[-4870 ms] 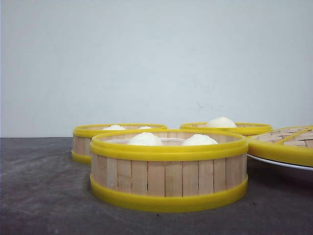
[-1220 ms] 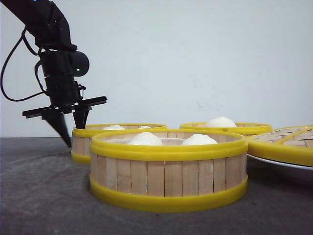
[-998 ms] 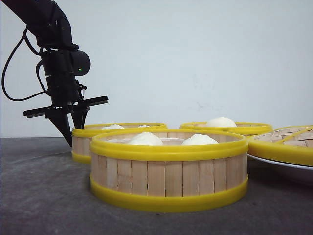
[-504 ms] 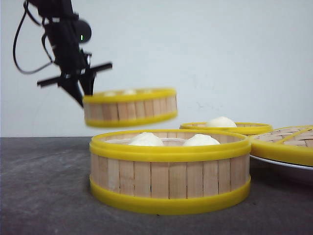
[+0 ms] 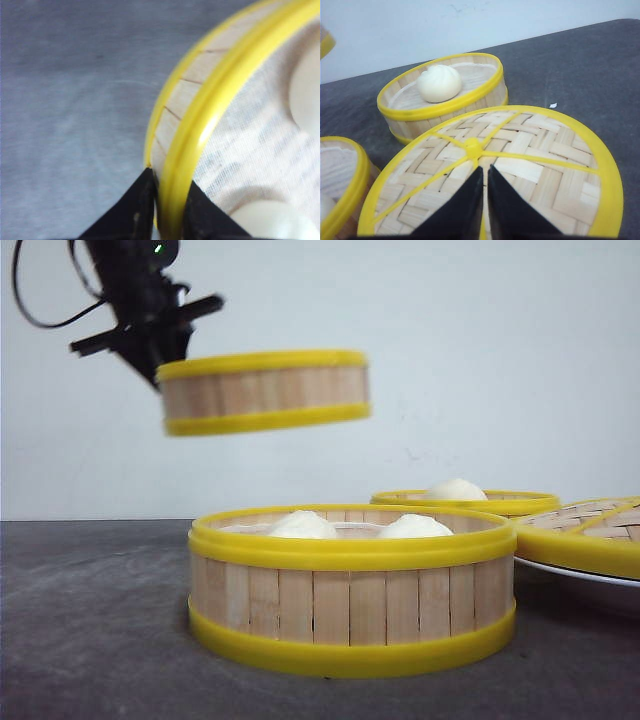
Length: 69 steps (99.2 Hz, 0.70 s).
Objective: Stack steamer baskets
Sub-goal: 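Close the left gripper on the basket rim and lift it, then carry the basket over the nearest basket and lower it on top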
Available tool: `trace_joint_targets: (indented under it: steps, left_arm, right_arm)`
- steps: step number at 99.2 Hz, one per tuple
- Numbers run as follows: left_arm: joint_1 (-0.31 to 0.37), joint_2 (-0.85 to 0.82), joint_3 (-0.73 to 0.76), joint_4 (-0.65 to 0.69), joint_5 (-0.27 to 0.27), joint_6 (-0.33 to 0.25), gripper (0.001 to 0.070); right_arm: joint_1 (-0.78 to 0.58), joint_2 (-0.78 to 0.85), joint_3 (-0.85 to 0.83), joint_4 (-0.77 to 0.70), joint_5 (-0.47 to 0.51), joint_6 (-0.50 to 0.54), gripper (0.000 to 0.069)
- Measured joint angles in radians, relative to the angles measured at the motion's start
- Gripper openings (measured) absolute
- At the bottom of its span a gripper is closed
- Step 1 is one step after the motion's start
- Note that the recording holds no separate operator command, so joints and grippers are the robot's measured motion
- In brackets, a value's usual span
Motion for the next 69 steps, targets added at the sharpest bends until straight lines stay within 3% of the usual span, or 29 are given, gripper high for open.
trace_joint_targets:
  steps: [9, 23, 47, 69]
  left_arm:
    - [-0.043, -0.036, -0.017, 0.0, 0.014, 0.011, 0.0033]
    - [-0.089, -0.141, -0.177, 0.0, 0.016, 0.029, 0.0031]
    - [-0.088, -0.258, -0.5, 0.0, -0.019, 0.067, 0.0031]
    - [-0.137, -0.277, -0.546, 0.0, -0.019, 0.069, 0.0031]
  right_arm:
    - [0.0, 0.0, 0.0, -0.001, -0.013, 0.014, 0.0011]
    - [0.0, 0.0, 0.0, -0.003, -0.055, 0.026, 0.0011]
    - [0.0, 0.0, 0.0, -0.006, -0.077, 0.029, 0.0011]
    - [0.0, 0.0, 0.0, -0.006, -0.078, 0.029, 0.0011]
